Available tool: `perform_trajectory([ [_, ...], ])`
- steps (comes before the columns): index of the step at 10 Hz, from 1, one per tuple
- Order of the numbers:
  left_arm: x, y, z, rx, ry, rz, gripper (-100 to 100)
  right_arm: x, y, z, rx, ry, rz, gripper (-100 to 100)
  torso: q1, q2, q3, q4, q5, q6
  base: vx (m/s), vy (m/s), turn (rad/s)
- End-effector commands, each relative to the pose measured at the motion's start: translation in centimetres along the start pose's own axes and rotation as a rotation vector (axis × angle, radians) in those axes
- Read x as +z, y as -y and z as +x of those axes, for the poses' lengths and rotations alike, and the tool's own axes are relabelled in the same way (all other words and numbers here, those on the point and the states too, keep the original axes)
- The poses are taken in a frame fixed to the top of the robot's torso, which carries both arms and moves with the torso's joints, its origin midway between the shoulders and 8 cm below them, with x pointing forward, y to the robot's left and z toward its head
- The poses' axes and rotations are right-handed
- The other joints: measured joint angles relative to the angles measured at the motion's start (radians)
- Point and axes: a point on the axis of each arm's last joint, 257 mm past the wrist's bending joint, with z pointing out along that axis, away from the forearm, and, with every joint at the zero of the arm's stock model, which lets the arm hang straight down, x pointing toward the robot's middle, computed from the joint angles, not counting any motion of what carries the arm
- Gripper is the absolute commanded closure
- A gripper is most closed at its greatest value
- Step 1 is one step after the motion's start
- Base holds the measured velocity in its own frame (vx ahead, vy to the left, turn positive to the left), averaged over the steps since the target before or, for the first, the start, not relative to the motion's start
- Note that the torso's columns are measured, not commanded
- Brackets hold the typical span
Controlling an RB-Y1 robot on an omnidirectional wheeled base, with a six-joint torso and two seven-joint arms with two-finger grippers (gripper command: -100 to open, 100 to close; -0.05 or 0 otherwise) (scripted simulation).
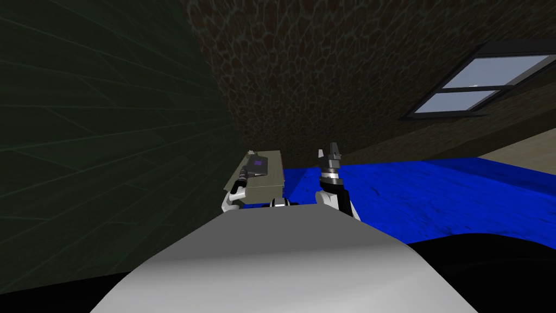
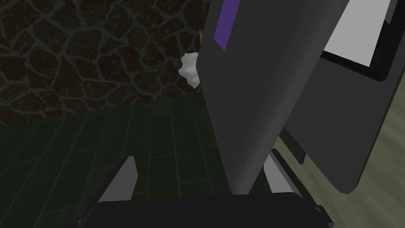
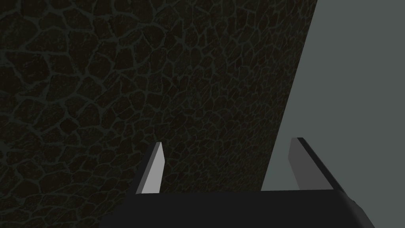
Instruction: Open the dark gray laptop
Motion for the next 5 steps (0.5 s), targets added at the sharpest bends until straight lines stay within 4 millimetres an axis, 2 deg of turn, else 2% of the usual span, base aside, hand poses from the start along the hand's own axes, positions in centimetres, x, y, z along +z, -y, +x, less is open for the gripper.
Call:
perform_trajectory([
  [1, 0.1, 1.5, -0.4, -0.001, 0.002, 0.001, -100, 0.0, 0.0, 0.0, 0.0, 0.0, 0.0, 0, 0.002, 0.001, 0.0, 0.0, 0.001, 0.0, -0.015, -0.02, -0.013],
  [5, 0.0, 3.7, -0.8, -0.001, 0.005, 0.0, -100, 0.0, 0.0, 0.0, 0.0, 0.0, 0.0, 0, 0.005, 0.0, 0.0, 0.0, 0.001, -0.001, -0.012, -0.003, -0.011],
])
